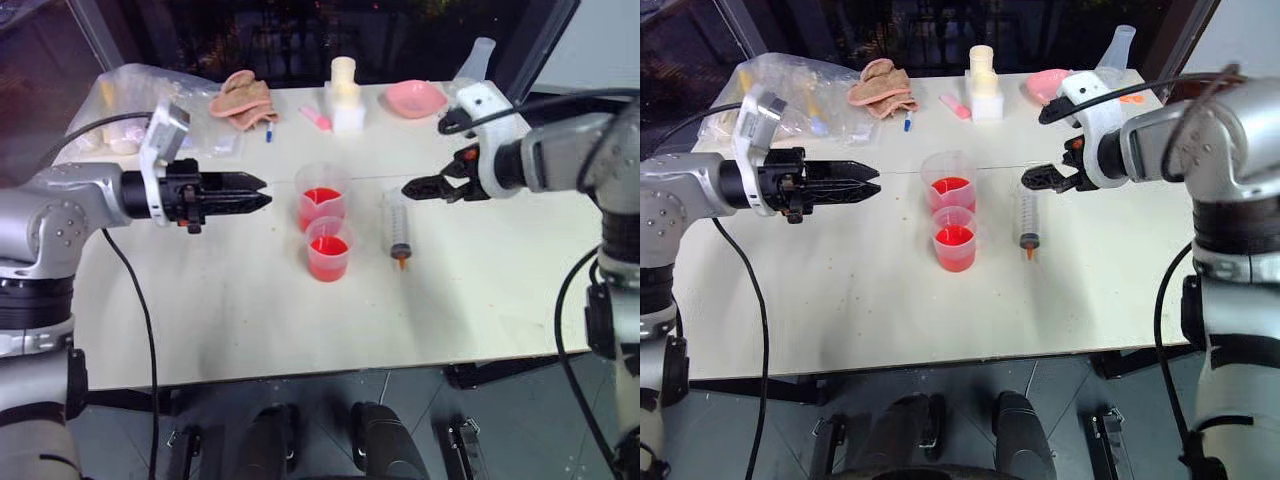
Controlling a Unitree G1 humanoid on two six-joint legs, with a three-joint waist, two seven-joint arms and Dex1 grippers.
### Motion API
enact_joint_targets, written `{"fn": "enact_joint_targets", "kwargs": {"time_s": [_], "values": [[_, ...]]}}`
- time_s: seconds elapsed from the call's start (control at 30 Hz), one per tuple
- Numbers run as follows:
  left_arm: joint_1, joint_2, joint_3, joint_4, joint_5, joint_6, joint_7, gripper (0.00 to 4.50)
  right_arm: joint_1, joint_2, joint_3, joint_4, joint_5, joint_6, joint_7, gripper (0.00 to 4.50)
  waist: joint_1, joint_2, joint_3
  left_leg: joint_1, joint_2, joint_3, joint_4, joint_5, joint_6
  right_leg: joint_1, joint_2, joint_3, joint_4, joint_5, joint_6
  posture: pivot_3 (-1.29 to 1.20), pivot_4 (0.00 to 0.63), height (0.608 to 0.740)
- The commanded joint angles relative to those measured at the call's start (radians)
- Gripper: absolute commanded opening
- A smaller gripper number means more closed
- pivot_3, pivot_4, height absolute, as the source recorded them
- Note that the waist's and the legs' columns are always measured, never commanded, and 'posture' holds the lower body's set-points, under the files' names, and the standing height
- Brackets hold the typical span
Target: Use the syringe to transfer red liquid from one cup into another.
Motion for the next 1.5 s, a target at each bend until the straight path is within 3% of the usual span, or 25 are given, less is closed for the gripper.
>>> {"fn": "enact_joint_targets", "kwargs": {"time_s": [0.03, 0.2, 0.53, 0.8, 1.1, 1.2, 1.33, 1.37, 1.5], "values": [[-0.001, -0.006, 0.009, -0.029, 0.007, -0.03, 0.002, 1.91, -0.152, 0.101, 0.069, 0.271, -0.059, 0.007, -0.09, 4.45, -0.003, 0.0, 0.0, 0.0, 0.0, 0.001, -0.001, 0.0, 0.0, -0.001, 0.0, 0.001, -0.001, 0.001, -0.001, 0.0, 0.15, 0.74], [0.024, -0.005, 0.017, -0.063, 0.014, -0.039, 0.013, 1.91, -0.231, 0.23, 0.119, 0.47, -0.205, 0.004, -0.093, 4.45, 0.0, 0.0, 0.0, -0.001, 0.0, 0.0, -0.002, 0.0, 0.0, -0.002, 0.001, 0.0, 0.0, 0.002, 0.002, 0.0, 0.15, 0.74], [0.118, 0.008, 0.075, -0.163, -0.022, -0.01, 0.073, 1.91, -0.232, 0.377, 0.242, 0.826, -0.476, -0.327, 0.093, 4.45, -0.003, 0.0, 0.0, -0.001, -0.001, 0.001, -0.001, 0.0, 0.0, -0.002, 0.003, 0.0, 0.001, 0.003, 0.003, 0.0, 0.15, 0.74], [0.143, 0.013, 0.089, -0.195, -0.039, 0.0, 0.103, 1.91, -0.247, 0.469, 0.16, 1.062, -0.619, -0.573, 0.095, 4.45, -0.023, 0.0, 0.0, -0.001, -0.001, 0.0, -0.001, 0.001, -0.001, -0.002, 0.004, -0.001, 0.002, 0.003, 0.003, 0.0, 0.15, 0.74], [0.159, 0.017, 0.093, -0.211, -0.053, 0.002, 0.123, 1.91, -0.264, 0.511, -0.012, 1.146, -0.658, -0.681, -0.025, 4.45, -0.026, 0.0, 0.0, 0.0, -0.001, -0.001, -0.002, 0.002, -0.003, -0.002, 0.004, -0.001, 0.002, 0.003, 0.003, 0.0, 0.15, 0.74], [0.162, 0.018, 0.09, -0.213, -0.052, -0.002, 0.127, 1.91, -0.267, 0.521, -0.066, 1.156, -0.66, -0.702, -0.068, 3.59, -0.026, 0.0, 0.0, 0.0, -0.001, -0.001, -0.002, 0.002, -0.003, -0.002, 0.004, -0.001, 0.002, 0.003, 0.003, 0.0, 0.15, 0.74], [0.163, 0.02, 0.088, -0.212, -0.048, -0.008, 0.127, 1.91, -0.266, 0.53, -0.106, 1.159, -0.676, -0.715, -0.093, 1.61, -0.026, 0.0, 0.0, 0.0, -0.001, -0.001, -0.002, 0.002, -0.003, -0.001, 0.004, -0.001, 0.002, 0.003, 0.003, 0.0, 0.15, 0.74], [0.163, 0.021, 0.087, -0.211, -0.046, -0.01, 0.127, 1.91, -0.266, 0.532, -0.113, 1.158, -0.681, -0.712, -0.091, 1.31, -0.025, 0.0, 0.0, 0.0, -0.001, -0.001, -0.002, 0.002, -0.003, -0.001, 0.004, -0.001, 0.002, 0.003, 0.003, 0.0, 0.15, 0.74], [0.154, 0.021, 0.08, -0.201, -0.038, -0.019, 0.122, 1.91, -0.265, 0.54, -0.136, 1.156, -0.7, -0.703, -0.088, 1.29, -0.026, 0.0, 0.0, 0.0, -0.001, -0.001, -0.002, 0.002, -0.003, -0.001, 0.004, -0.001, 0.002, 0.003, 0.003, 0.0, 0.15, 0.74]]}}
